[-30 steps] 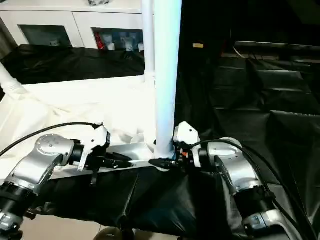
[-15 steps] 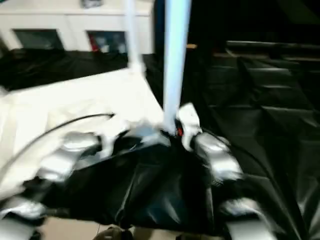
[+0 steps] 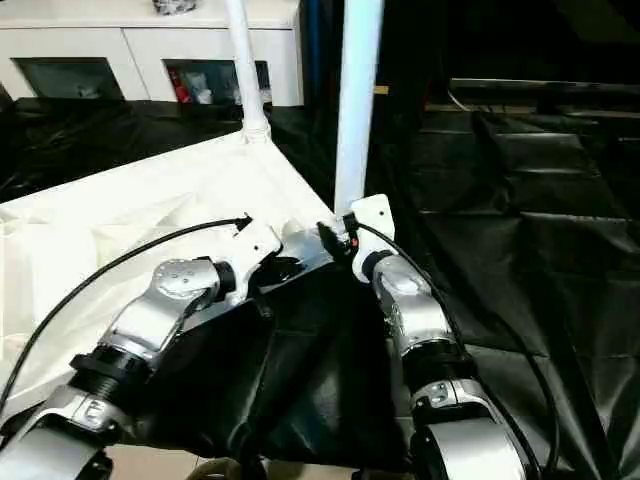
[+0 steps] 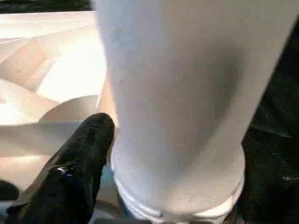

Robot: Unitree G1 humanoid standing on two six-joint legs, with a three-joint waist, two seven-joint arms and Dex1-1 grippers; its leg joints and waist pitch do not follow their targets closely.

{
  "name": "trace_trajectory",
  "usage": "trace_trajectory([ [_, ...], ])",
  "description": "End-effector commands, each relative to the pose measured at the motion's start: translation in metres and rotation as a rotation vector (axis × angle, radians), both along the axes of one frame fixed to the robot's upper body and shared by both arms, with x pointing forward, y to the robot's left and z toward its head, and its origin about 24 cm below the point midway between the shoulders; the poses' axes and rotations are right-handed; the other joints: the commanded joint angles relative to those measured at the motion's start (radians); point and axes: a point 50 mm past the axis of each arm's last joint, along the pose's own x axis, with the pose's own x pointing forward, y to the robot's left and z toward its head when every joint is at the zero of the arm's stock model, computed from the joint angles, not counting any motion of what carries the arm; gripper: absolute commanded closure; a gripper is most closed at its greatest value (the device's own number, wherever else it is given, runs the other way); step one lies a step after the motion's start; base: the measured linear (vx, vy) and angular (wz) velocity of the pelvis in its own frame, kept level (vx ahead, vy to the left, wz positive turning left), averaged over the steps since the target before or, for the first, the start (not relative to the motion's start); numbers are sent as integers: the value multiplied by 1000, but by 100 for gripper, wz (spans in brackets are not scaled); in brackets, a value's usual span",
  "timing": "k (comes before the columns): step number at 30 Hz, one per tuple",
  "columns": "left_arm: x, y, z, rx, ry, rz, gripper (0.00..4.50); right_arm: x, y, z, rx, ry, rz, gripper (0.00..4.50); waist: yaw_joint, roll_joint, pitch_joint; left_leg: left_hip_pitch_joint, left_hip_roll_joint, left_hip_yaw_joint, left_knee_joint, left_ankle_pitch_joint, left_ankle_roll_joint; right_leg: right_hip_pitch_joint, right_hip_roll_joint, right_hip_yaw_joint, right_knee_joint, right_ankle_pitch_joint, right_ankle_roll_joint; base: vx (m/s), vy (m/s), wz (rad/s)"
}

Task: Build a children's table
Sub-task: Rotate leg to tighten

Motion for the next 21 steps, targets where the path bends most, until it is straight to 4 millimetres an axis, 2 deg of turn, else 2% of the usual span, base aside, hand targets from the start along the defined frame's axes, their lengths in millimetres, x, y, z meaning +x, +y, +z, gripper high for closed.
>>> trace_trajectory([
  [1, -6, -14, 17, -65, -71, -137, 450, -9, 23, -3, -33, -13, 194, 50, 2, -8, -89, 19, 67, -36, -71, -170, 60, 50, -71, 45, -65, -126, -260, 0, 0, 0],
  [4, -9, -6, 17, -59, -67, -189, 450, -12, 14, -2, -44, -15, 263, 50, 0, -9, -91, 18, 67, -35, -69, -160, 74, 51, -70, 45, -62, -109, -265, 0, 0, 0],
  [8, -11, 8, 18, -57, -37, -236, 450, -25, 4, -3, -77, -6, 462, 50, 7, -9, -89, 19, 70, -33, -68, -162, 91, 50, -68, 45, -60, -107, -270, 0, 0, 0],
  [14, -17, 27, 21, -63, -1, -312, 450, -44, -9, -1, -70, 42, 697, 50, 11, -10, -86, 20, 74, -33, -72, -191, 86, 48, -68, 46, -63, -146, -271, 0, 0, 0],
  [15, -17, 27, 21, -63, -1, -312, 450, -44, -9, -1, -70, 42, 697, 50, 15, -10, -87, 21, 75, -33, -70, -191, 86, 47, -69, 46, -62, -152, -271, 0, 0, 0],
  [17, -21, 37, 22, -54, 21, -355, 450, -54, -16, -1, -92, 76, 812, 50, 20, -13, -86, 22, 76, -33, -72, -192, 85, 45, -67, 47, -63, -168, -266, 0, 0, 0],
  [18, -22, 40, 22, -48, 27, -369, 450, -57, -19, 0, -96, 86, 839, 75, 22, -12, -86, 21, 75, -34, -72, -188, 86, 46, -67, 46, -62, -167, -264, 0, 0, 0],
  [21, -26, 47, 22, -41, 55, -400, 450, -61, -23, 1, -102, 103, 894, 85, 29, -12, -86, 22, 77, -33, -73, -180, 84, 43, -69, 48, -61, -170, -263, 0, 0, 0],
])
